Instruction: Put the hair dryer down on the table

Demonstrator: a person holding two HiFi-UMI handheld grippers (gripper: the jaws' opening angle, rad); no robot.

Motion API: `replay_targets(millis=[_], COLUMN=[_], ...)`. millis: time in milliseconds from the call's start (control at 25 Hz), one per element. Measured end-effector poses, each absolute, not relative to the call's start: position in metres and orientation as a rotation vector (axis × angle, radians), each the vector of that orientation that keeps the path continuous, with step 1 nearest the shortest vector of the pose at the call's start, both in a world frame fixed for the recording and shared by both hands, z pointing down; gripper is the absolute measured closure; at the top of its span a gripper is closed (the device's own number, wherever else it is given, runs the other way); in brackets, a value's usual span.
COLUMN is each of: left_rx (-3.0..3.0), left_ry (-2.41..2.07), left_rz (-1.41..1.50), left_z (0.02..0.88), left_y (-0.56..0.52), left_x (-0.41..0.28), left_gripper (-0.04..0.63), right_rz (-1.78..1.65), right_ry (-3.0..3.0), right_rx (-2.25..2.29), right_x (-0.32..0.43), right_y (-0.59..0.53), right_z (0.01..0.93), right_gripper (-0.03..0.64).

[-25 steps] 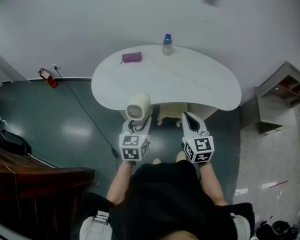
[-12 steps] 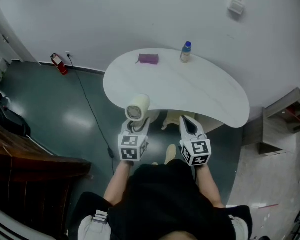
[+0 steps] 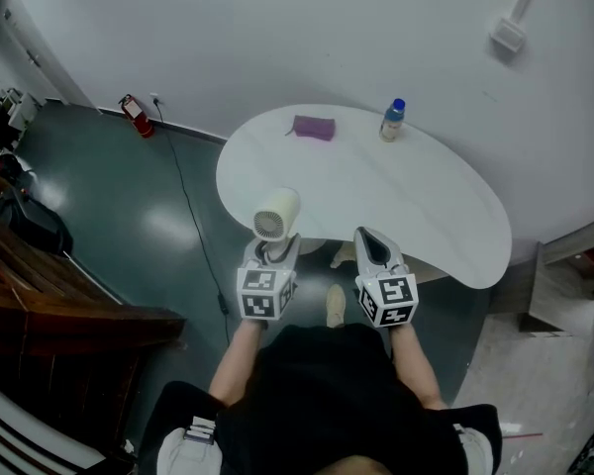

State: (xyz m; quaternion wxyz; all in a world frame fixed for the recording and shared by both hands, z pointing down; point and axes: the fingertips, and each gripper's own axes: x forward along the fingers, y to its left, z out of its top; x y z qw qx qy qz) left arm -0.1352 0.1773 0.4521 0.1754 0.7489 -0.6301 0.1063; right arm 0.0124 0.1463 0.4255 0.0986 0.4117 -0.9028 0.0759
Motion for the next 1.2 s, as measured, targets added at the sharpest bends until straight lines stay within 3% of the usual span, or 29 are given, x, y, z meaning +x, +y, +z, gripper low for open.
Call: replay_targets(millis=[1200], left_rx=[2.048], left_ry=[-1.741], left_rz=[0.412], left_z=[0.487], left_y=[-0.029], left_x=[-0.065], left_gripper=[0.402], right_rz=[0.378], right_ry=[-2.645], right_rx=[1.182], right_x=[0.082], right_y=[-0.065], right_z=[0.462], right_gripper=[0.614])
